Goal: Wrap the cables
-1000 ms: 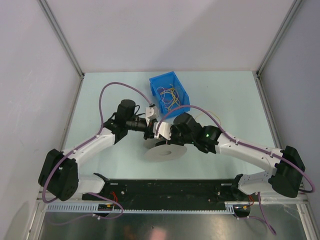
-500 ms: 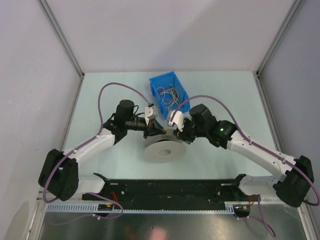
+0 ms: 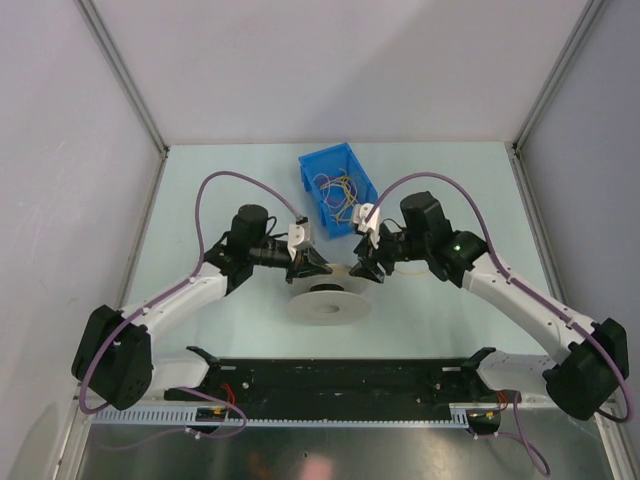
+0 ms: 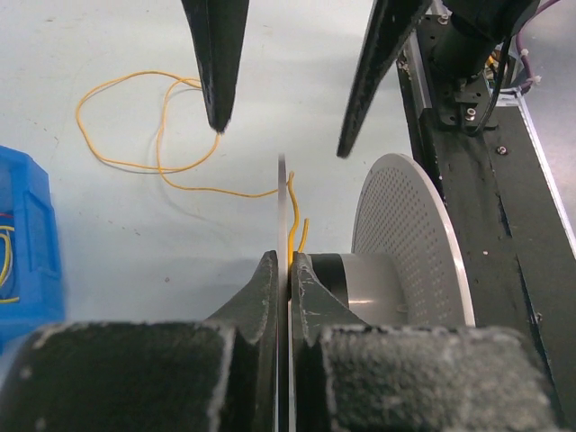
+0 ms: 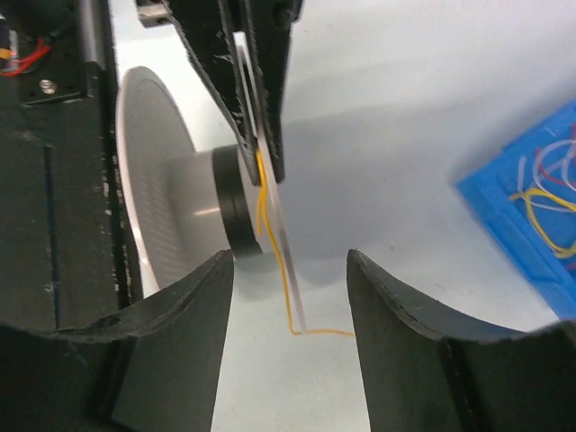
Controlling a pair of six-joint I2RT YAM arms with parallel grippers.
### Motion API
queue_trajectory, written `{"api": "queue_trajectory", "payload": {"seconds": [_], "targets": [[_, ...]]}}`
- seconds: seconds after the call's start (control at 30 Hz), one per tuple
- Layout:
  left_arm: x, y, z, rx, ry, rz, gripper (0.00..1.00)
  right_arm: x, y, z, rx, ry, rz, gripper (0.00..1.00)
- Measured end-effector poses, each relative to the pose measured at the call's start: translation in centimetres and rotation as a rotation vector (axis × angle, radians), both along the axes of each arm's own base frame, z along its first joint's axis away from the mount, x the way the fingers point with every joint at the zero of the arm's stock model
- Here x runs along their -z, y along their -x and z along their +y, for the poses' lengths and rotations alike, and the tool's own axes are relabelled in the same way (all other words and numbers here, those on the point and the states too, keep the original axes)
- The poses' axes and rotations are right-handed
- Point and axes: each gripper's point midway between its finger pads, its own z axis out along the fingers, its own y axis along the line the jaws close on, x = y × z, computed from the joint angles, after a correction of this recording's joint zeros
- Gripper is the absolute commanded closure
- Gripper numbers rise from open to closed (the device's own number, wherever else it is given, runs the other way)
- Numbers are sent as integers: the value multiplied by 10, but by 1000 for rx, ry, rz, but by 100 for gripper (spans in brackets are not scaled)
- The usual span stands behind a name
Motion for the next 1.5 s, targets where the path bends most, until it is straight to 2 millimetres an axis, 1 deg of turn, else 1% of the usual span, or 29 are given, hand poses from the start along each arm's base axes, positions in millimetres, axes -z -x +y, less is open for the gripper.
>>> {"api": "queue_trajectory", "payload": {"seconds": [0.1, 0.23, 0.33, 0.47, 0.57, 0.67, 0.7, 0.73, 0.83, 0.9, 0.97, 1.13, 1.17, 1.23, 1.4, 1.43, 1.47, 1.5], "targets": [[0, 1, -1, 6, -1, -11, 100, 5, 8, 11, -60, -18, 35, 46], [0, 2, -1, 9, -3, -19, 100, 16, 15, 25, -122, -14, 67, 56], [0, 2, -1, 11, -3, -25, 100, 26, 16, 33, -146, -5, 85, 63], [0, 2, -1, 11, -3, -28, 100, 41, 11, 39, -153, 13, 100, 77], [0, 3, 0, 11, -3, -34, 100, 44, 9, 41, -156, 19, 94, 85], [0, 3, 1, 5, -4, -42, 100, 45, 7, 41, -161, 24, 78, 96], [0, 2, 1, 4, -4, -48, 100, 45, 6, 40, -164, 25, 68, 98], [0, 2, 2, 1, -5, -50, 98, 45, 5, 40, -168, 27, 57, 99], [0, 2, 2, -1, -6, -52, 79, 46, 4, 40, -178, 29, 42, 100], [1, 1, 2, -3, -7, -59, 71, 46, 4, 40, -180, 30, 37, 100], [1, 1, 1, -4, -9, -62, 68, 46, 2, 39, -174, 31, 35, 100], [7, 2, -3, -5, -26, -55, 67, 46, 2, 39, -175, 31, 31, 100], [9, 2, -4, -4, -30, -51, 68, 46, 2, 39, -175, 31, 31, 100], [13, 1, -5, -8, -39, -44, 73, 46, 2, 39, -176, 32, 30, 100], [12, -4, -6, -22, -43, -49, 95, 46, 1, 39, -177, 33, 23, 100], [12, -4, -6, -22, -43, -45, 98, 46, 0, 39, -177, 34, 20, 100], [12, -4, -7, -21, -42, -44, 99, 46, 0, 39, -180, 34, 15, 96], [12, -4, -7, -21, -42, -41, 99, 46, -1, 38, -179, 35, 13, 88]]}}
